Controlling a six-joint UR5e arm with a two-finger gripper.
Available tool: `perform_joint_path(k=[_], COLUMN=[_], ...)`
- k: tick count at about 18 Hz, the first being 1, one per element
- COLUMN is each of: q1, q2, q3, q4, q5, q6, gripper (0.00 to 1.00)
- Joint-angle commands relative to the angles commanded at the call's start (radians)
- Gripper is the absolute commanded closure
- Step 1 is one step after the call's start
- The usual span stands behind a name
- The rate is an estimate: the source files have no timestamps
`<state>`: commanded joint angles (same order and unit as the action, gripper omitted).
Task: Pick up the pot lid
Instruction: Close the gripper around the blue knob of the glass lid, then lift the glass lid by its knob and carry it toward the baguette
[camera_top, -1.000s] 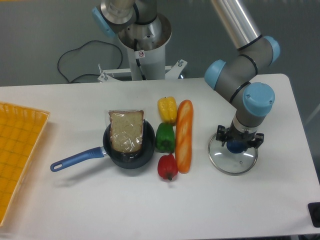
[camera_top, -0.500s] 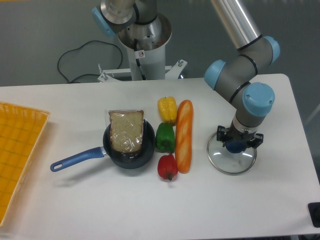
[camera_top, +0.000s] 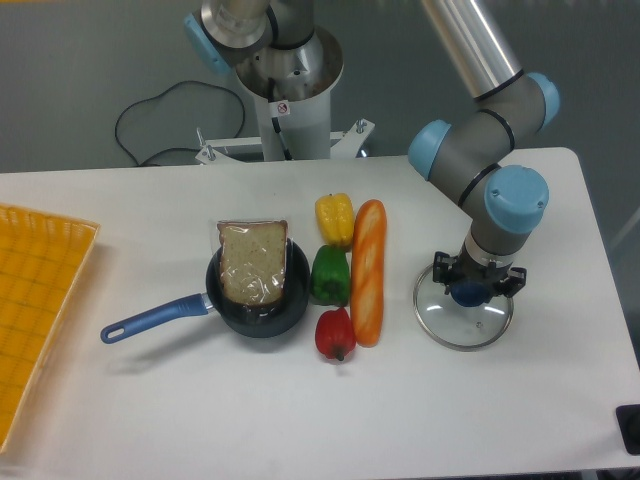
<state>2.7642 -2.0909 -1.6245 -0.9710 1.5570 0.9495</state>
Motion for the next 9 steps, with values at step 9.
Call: perform_joint_path(k=[9], q1=[-0.017], q2=[0.074], q3=[0.008], q4=[-0.06], q5=[-0.003], q6=[0.002], gripper=[0.49])
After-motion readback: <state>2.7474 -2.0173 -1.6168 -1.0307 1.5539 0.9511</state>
